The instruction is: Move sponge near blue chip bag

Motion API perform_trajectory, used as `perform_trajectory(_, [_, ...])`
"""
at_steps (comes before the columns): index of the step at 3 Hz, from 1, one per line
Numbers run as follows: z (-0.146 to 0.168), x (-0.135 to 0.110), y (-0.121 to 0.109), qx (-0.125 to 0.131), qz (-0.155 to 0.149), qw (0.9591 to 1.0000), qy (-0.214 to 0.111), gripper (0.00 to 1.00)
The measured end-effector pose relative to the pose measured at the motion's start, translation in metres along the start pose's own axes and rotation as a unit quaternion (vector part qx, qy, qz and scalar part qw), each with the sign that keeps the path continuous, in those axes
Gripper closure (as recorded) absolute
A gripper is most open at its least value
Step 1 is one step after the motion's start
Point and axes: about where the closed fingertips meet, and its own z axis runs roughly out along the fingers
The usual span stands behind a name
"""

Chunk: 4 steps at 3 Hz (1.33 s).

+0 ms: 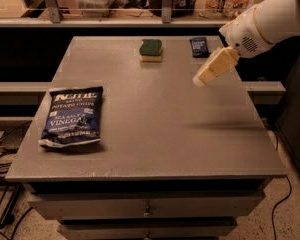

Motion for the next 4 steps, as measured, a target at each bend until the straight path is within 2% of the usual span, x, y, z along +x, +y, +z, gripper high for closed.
perform_trajectory(1, [0.072,-0.028,-0.026,-0.024,0.033,0.9958,-0.082,0.0])
perform_trajectory(2, [0.109,-0.04,-0.043,-0.036,0.059,0.9904,-0.119,0.0])
perform_trajectory(3, [0.151,-0.055,-0.058,-0.047,0.074,0.9869,-0.135,0.0])
perform_trajectory(4, [0.184,-0.064,-0.073,-0.046,0.095,0.9838,-0.145,0.0])
